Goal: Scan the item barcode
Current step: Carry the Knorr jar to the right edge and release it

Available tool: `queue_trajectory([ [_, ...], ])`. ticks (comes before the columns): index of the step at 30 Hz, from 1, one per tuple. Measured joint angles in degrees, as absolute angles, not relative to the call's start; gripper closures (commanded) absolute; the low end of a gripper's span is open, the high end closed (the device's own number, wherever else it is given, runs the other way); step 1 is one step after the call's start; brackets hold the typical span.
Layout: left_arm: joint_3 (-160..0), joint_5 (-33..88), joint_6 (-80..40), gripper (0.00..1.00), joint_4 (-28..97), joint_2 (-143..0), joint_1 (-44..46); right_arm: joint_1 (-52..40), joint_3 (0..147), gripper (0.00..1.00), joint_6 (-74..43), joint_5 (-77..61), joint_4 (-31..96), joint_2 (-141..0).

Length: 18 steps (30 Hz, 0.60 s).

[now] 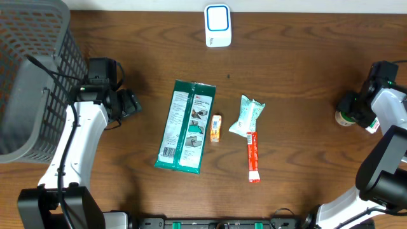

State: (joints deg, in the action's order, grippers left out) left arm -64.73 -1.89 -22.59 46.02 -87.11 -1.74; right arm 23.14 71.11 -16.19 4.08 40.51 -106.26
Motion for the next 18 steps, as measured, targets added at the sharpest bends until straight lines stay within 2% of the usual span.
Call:
queue_trajectory([
  [2,-64.7,-1.9,-22.6,0.11,46.0,-87.1,-1.7,23.1,71.1,0.02,-16.4,3.9,39.5,-106.3],
  [12,-64.7,-1.9,-22.6,0.11,46.0,-87.1,-1.7,23.1,71.2,0.01,-16.6,3.9,38.9,-106.2],
  [18,-64.7,-1.9,-22.6,0.11,46.0,-87.1,-1.7,23.1,80.2,0.01,-17.0,5.8,55.6,-106.2],
])
